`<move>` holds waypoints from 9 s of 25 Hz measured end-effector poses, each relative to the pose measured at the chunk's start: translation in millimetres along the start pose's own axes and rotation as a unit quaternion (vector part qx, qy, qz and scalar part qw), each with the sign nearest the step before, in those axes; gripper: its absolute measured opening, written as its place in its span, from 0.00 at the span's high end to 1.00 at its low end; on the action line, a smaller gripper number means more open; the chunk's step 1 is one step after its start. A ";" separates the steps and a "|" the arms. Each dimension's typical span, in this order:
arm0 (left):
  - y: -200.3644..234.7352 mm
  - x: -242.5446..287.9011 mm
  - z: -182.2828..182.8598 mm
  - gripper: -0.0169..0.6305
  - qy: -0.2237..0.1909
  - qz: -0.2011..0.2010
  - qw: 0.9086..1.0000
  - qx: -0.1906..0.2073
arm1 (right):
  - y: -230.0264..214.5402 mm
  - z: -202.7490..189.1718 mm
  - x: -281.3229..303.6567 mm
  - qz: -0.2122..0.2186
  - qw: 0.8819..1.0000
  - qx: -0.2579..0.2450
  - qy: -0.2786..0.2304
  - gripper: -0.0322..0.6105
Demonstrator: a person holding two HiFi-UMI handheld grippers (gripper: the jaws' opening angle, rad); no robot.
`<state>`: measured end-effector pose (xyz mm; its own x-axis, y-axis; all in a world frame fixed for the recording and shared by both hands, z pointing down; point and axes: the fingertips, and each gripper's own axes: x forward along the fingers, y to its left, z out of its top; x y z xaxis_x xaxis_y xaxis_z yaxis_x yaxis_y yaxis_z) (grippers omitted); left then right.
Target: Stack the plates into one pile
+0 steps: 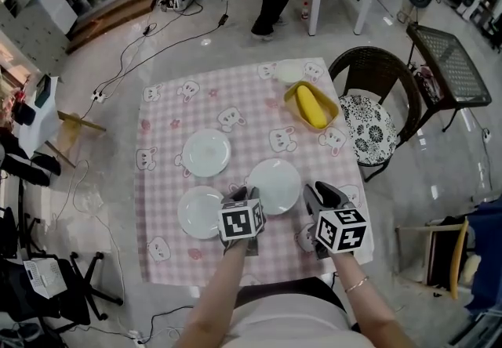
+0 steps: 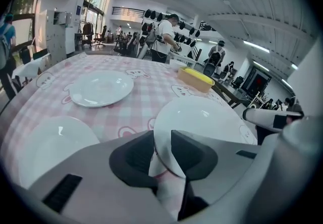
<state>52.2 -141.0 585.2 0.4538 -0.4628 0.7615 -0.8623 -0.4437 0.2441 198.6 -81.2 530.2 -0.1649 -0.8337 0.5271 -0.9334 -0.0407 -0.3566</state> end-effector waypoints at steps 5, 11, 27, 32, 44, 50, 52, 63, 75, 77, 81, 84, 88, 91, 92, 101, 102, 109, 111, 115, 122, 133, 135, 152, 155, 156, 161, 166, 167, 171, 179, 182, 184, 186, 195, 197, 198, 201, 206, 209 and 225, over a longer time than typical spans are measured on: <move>4.2 3.4 1.9 0.77 -0.001 -0.008 1.000 -0.017 | 0.4 -2.7 8.7 0.001 1.000 0.002 0.005 0.77; -1.2 3.0 1.0 0.79 0.003 -0.020 1.000 -0.007 | 1.3 -6.8 12.6 0.002 1.000 -0.005 0.020 0.77; -9.3 1.3 3.5 0.80 0.005 -0.022 1.000 -0.020 | -13.9 -24.8 54.5 -0.021 0.990 -0.057 0.125 0.74; -4.7 3.6 4.2 0.80 0.003 -0.021 1.000 -0.022 | -6.7 -29.9 64.4 -0.020 0.989 -0.059 0.134 0.78; 1.3 -14.9 12.0 0.83 -0.020 -0.028 0.999 -0.023 | 6.6 -22.8 55.4 -0.011 0.993 -0.035 0.114 0.82; 14.0 -43.3 22.4 0.85 -0.058 -0.006 0.998 -0.027 | 31.4 -11.5 51.1 0.013 0.994 -0.042 0.099 0.84; 22.7 -61.2 26.0 0.85 -0.071 0.001 0.997 -0.034 | 49.2 -6.0 47.8 0.026 0.994 -0.049 0.095 0.84; 109.5 -135.7 -4.2 0.85 -0.114 0.066 0.985 -0.114 | 163.1 -19.0 60.8 0.125 0.979 -0.108 0.116 0.85; 194.0 -169.1 -54.8 0.85 -0.110 0.114 0.971 -0.179 | 250.1 -66.0 95.8 0.180 0.957 -0.160 0.162 0.85; 199.1 -167.9 -62.4 0.85 -0.105 0.112 0.971 -0.185 | 253.3 -73.8 97.0 0.178 0.956 -0.164 0.167 0.85; 201.1 -158.5 -63.1 0.85 -0.095 0.105 0.972 -0.187 | 248.4 -76.6 103.1 0.168 0.956 -0.165 0.174 0.85; 201.5 -150.9 -63.1 0.85 -0.087 0.100 0.974 -0.183 | 243.6 -78.8 108.5 0.160 0.957 -0.166 0.176 0.85; 203.1 -145.9 -63.5 0.85 -0.079 0.098 0.976 -0.177 | 241.2 -82.1 111.8 0.153 0.956 -0.173 0.180 0.84; 200.5 -141.7 -61.7 0.85 -0.073 0.099 0.977 -0.174 | 235.9 -82.0 113.9 0.149 0.955 -0.181 0.183 0.84; 199.5 -139.3 -61.3 0.85 -0.071 0.100 0.977 -0.174 | 233.5 -82.4 115.4 0.148 0.954 -0.184 0.184 0.84; 197.5 -133.1 -61.3 0.84 -0.056 0.117 0.978 -0.161 | 230.0 -81.2 119.2 0.140 0.951 -0.206 0.181 0.84; 197.3 -132.6 -60.8 0.84 -0.055 0.119 0.978 -0.160 | 229.5 -80.9 119.9 0.139 0.951 -0.209 0.182 0.84; 201.8 -123.9 -61.7 0.83 -0.051 0.136 0.978 -0.148 | 227.0 -85.4 131.4 0.134 0.948 -0.226 0.178 0.83; 202.9 -126.0 -63.2 0.83 -0.053 0.139 0.978 -0.144 | 229.1 -86.3 130.6 0.135 0.949 -0.225 0.176 0.83; 204.4 -128.0 -63.9 0.83 -0.062 0.132 0.979 -0.142 | 231.3 -87.2 130.3 0.135 0.951 -0.220 0.171 0.83; 209.2 -136.4 -64.4 0.80 -0.084 0.126 0.977 -0.149 | 228.0 -80.9 128.6 0.132 0.960 -0.199 0.147 0.81; 209.6 -152.3 -16.0 0.80 -0.128 0.107 0.981 -0.098 | 216.6 -34.8 118.9 0.103 0.979 -0.158 0.084 0.82; 202.7 -152.3 1.5 0.80 -0.142 0.101 0.981 -0.084 | 210.0 -17.6 116.7 0.100 0.981 -0.151 0.070 0.82; 198.9 -95.0 102.8 0.76 -0.185 0.089 0.979 0.008 | 179.4 62.9 157.0 0.106 0.985 -0.133 0.001 0.80; 203.1 -81.1 115.9 0.75 -0.182 0.096 0.978 0.013 | 173.7 69.4 168.7 0.107 0.985 -0.133 0.000 0.80; 204.7 -76.0 120.3 0.74 -0.181 0.098 0.978 0.017 | 171.9 71.9 172.7 0.107 0.986 -0.132 0.000 0.80; 219.6 -48.5 126.3 0.74 -0.157 0.102 0.982 0.027 | 170.4 73.4 190.2 0.105 0.986 -0.127 0.002 0.80; 222.9 -22.9 126.9 0.73 -0.128 0.100 0.987 0.020 | 167.3 70.8 200.7 0.107 0.987 -0.122 0.010 0.80; 222.4 -18.6 126.2 0.73 -0.124 0.102 0.987 0.020 | 165.7 69.8 201.6 0.108 0.987 -0.121 0.012 0.80; 222.6 -4.2 122.2 0.73 -0.107 0.109 0.988 0.016 | 161.5 65.2 205.2 0.109 0.987 -0.120 0.019 0.81; 226.6 13.5 108.3 0.73 -0.056 0.105 0.993 0.001 | 160.0 61.8 211.6 0.106 0.987 -0.119 0.026 0.81; 224.0 14.4 108.3 0.74 -0.053 0.102 0.993 0.001 | 157.7 60.5 212.0 0.104 0.987 -0.120 0.028 0.81; 223.6 14.1 107.7 0.75 -0.054 0.102 0.993 0.001 | 157.8 59.2 212.5 0.104 0.987 -0.121 0.030 0.81; 223.6 13.3 108.0 0.75 -0.054 0.102 0.993 0.002 | 159.1 58.5 213.4 0.103 0.986 -0.124 0.031 0.81; 222.4 13.8 108.0 0.75 -0.050 0.098 0.994 0.000 | 164.0 49.1 234.5 0.099 0.985 -0.131 0.057 0.75; 222.6 13.9 108.8 0.75 -0.051 0.096 0.994 -0.001 | 165.9 46.7 240.0 0.098 0.984 -0.129 0.067 0.74; 222.6 13.6 109.0 0.75 -0.052 0.096 0.994 -0.002 | 166.5 44.5 242.4 0.096 0.984 -0.130 0.073 0.74; 224.2 11.5 109.1 0.75 -0.053 0.097 0.994 -0.004 | 168.1 37.3 248.9 0.083 0.983 -0.140 0.087 0.72; 225.0 14.4 107.8 0.75 -0.056 0.098 0.994 -0.003 | 164.7 30.3 254.2 0.064 0.981 -0.155 0.096 0.71; 222.8 16.4 107.6 0.75 -0.059 0.098 0.993 0.001 | 161.7 27.2 255.4 0.057 0.980 -0.161 0.105 0.71; 226.4 14.2 110.3 0.76 -0.051 0.092 0.994 -0.003 | 169.2 24.2 262.1 0.054 0.971 -0.192 0.134 0.74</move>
<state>-111.7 -332.6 585.0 0.3081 -0.6116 0.7287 -0.9343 -0.3390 0.1104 5.2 -319.9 589.3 -0.2980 -0.6459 0.7029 -0.9472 0.2912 -0.1339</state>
